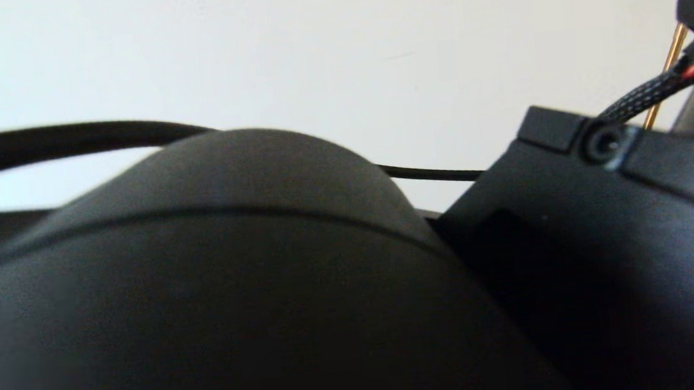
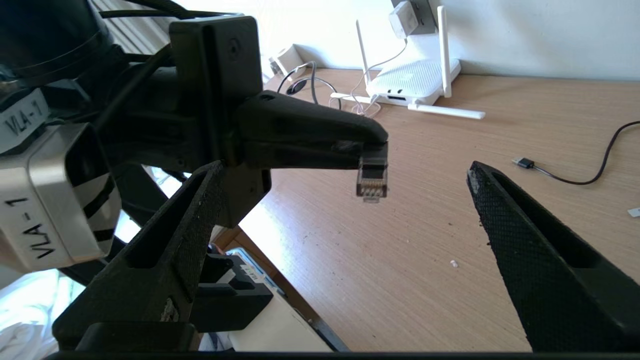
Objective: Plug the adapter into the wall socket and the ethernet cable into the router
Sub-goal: Hand it to the other hand
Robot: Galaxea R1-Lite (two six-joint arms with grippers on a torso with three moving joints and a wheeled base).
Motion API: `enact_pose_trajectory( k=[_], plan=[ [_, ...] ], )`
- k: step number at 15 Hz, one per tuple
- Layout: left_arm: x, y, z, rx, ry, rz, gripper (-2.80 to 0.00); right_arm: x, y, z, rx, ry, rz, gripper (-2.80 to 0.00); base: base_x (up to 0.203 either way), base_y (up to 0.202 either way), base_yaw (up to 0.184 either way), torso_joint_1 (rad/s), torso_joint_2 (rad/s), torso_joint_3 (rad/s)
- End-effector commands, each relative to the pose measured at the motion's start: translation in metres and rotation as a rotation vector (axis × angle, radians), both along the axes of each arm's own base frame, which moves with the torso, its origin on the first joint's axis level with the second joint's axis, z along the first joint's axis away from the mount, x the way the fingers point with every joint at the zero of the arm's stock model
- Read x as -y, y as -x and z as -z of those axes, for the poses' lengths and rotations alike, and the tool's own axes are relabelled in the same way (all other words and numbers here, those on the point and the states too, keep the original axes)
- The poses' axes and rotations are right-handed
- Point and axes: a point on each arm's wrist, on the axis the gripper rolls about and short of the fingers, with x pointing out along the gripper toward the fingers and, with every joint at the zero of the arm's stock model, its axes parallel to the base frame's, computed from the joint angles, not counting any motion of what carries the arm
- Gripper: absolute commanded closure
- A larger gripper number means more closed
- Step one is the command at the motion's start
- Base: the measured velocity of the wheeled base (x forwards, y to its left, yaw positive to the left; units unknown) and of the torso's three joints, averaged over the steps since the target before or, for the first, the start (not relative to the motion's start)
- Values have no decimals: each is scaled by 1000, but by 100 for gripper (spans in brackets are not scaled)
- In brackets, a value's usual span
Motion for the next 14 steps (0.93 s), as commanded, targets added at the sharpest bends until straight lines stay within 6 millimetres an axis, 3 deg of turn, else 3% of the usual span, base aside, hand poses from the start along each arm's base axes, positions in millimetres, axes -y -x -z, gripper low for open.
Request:
enact_pose_trajectory(
  k=[1,5,14],
  plan=[
    [-5,0,-5,9,8,-3,0,0,1,0,0,-1,-5,-280,0,0,0,0,0,0],
    [-7,-1,-8,11,16,-10,0,0,1,-1,4,0,-4,-280,0,0,0,0,0,0],
    [-12,-39,-10,2,39,-58,0,0,0,0,1,-1,0,-280,0,0,0,0,0,0]
  ],
)
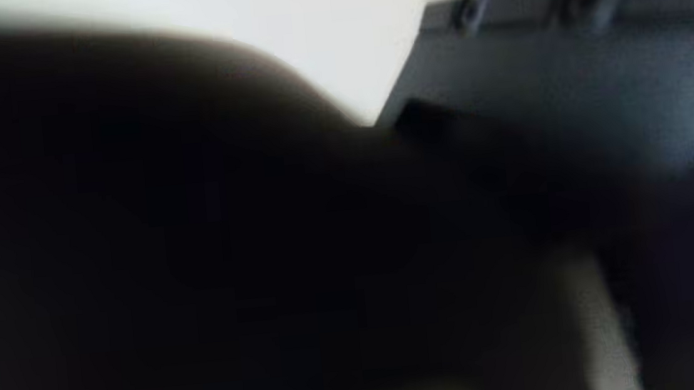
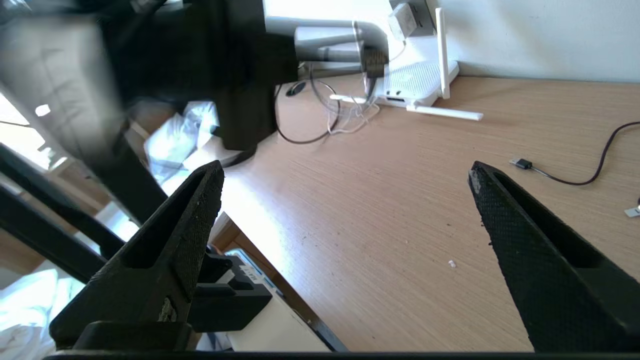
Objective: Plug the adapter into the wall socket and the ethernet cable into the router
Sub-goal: Hand it to the other hand
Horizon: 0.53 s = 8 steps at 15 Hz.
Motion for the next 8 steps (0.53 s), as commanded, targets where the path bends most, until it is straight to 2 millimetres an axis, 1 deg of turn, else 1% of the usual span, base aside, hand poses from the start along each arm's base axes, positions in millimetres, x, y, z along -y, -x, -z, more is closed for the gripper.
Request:
enact_pose_trajectory(
  k=[1,3,6,8],
  plan=[
    [-2,-8,1,2,-11,-14,0,0,0,0,-3,-1,-5,-280,0,0,0,0,0,0],
    [-4,-18,0,-2,-6,-21,0,0,-1,0,-5,-1,-4,-280,0,0,0,0,0,0],
    [-2,-28,4,-9,-9,-24,0,0,-2,2,-14,-1,-4,-280,0,0,0,0,0,0],
    [-1,-37,7,-13,-6,-23,0,0,-8,3,-33,-1,-3,-280,0,0,0,0,0,0]
  ],
)
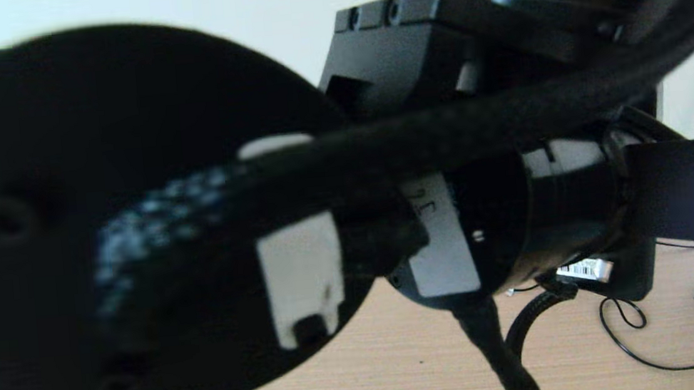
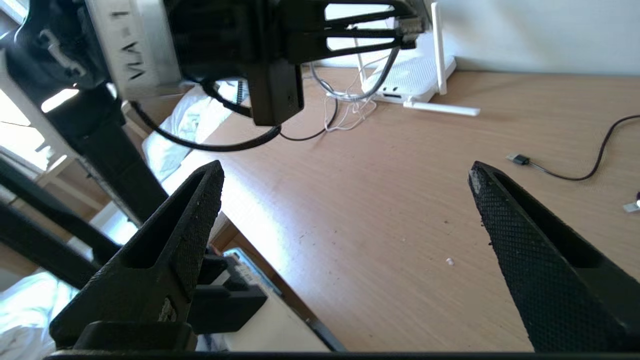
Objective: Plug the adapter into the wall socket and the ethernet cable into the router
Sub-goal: Hand it to the other hand
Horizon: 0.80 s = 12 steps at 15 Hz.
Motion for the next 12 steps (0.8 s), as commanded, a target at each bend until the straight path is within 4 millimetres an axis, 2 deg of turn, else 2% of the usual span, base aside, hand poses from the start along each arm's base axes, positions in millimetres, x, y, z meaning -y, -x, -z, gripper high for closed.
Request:
enact_pose_trajectory(
  k=[1,6,12],
  plan=[
    [3,-9,6,-1,-14,-9,0,0,-8,1,-12,-2,-3,-280,0,0,0,0,0,0],
    [-2,-31,10,-13,-14,-20,0,1,-46,4,-41,-11,5,-280,0,0,0,0,0,0],
    [-11,-59,15,-27,-14,-46,0,1,-109,11,-51,-14,0,-280,0,0,0,0,0,0]
  ],
)
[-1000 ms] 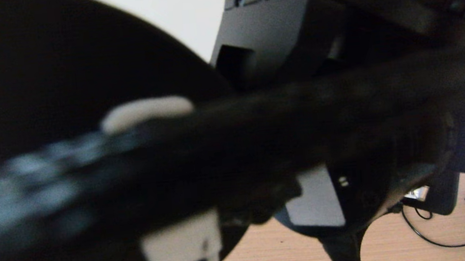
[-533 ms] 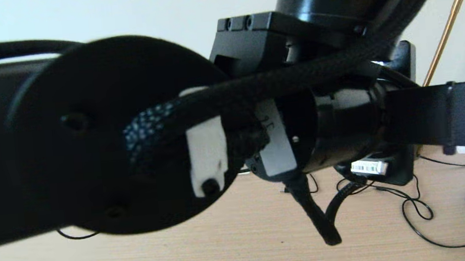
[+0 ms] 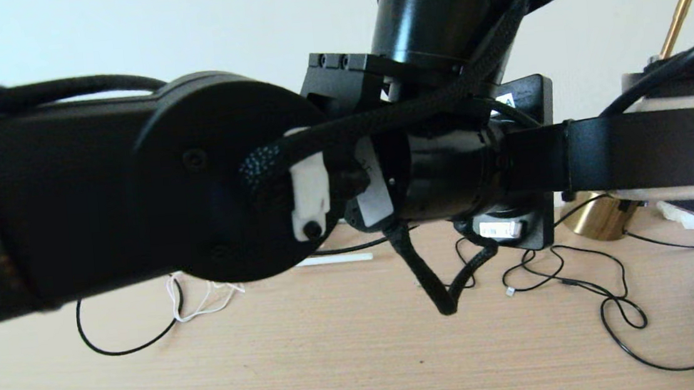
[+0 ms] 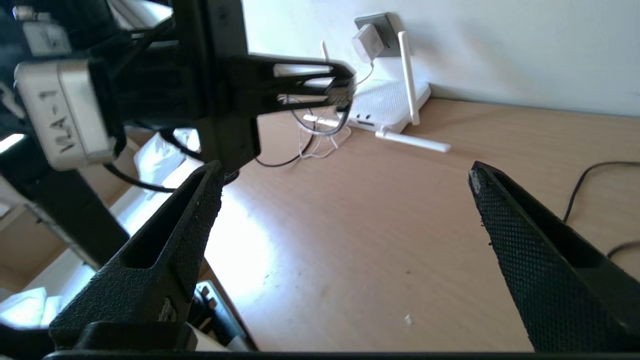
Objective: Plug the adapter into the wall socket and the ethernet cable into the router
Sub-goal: Hand it to the other hand
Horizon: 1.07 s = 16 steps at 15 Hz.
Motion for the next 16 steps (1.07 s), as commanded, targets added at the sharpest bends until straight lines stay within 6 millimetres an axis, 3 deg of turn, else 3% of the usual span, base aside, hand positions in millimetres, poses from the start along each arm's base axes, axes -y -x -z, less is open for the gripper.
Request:
enact_pose_trajectory(
  k=[1,5,12,16],
  plan=[
    [-2,-11,4,-2,-8,-9,0,0,-27,7,-62,-3,-9,-280,0,0,0,0,0,0],
    [-13,-34,5,-3,10,-32,0,-13,-57,0,-38,-7,-85,-280,0,0,0,0,0,0],
    [-49,-75,1,1,23,-90,0,-56,-139,7,-50,-5,-192,-280,0,0,0,0,0,0],
    [-54,-78,-1,6,26,-97,0,-75,-175,2,-22,-11,-223,-280,0,0,0,0,0,0]
  ],
)
